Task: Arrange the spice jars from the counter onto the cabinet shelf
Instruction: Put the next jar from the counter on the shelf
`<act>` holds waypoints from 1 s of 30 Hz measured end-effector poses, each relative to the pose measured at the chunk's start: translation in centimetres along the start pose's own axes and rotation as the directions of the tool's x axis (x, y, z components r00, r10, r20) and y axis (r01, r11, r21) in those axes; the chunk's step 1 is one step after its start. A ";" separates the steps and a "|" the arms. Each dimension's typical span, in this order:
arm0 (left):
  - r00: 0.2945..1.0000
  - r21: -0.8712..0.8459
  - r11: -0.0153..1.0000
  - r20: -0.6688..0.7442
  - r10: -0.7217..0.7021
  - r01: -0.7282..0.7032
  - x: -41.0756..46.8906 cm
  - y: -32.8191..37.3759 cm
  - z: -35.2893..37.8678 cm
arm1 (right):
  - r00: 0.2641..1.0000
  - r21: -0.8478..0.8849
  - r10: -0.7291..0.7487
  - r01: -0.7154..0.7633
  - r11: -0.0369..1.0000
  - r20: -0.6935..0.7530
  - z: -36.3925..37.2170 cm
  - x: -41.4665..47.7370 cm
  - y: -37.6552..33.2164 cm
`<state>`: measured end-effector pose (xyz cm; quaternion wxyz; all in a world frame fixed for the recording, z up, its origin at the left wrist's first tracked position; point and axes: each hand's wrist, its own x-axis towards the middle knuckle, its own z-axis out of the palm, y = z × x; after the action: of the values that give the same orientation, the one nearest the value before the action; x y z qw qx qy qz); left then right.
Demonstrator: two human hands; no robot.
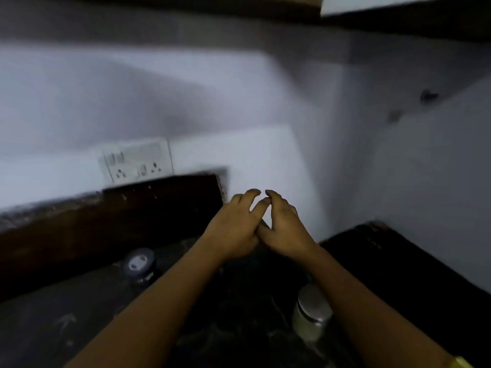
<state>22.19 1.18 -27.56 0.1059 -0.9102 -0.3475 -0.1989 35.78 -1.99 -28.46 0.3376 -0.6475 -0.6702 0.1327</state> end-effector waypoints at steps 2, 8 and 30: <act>0.992 -0.126 0.992 0.129 -0.008 0.024 -1.8 3.0 4.8 | 0.993 -0.045 0.085 -0.081 0.996 0.079 1.1 -3.3 4.5; 0.860 -0.283 0.919 0.500 -0.102 0.274 -5.5 9.5 13.8 | 0.926 -0.309 0.265 -0.178 0.934 0.270 3.7 -8.7 13.5; 0.760 -0.673 0.363 0.615 -0.209 0.644 -8.3 14.0 18.1 | 0.677 -0.028 0.153 -0.193 0.981 0.720 1.4 -7.8 17.8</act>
<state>31.22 -8.01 -48.17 -0.4972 -0.7275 -0.4450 -0.1598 48.23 -6.82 -42.68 0.0510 -0.5956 -0.6808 0.4234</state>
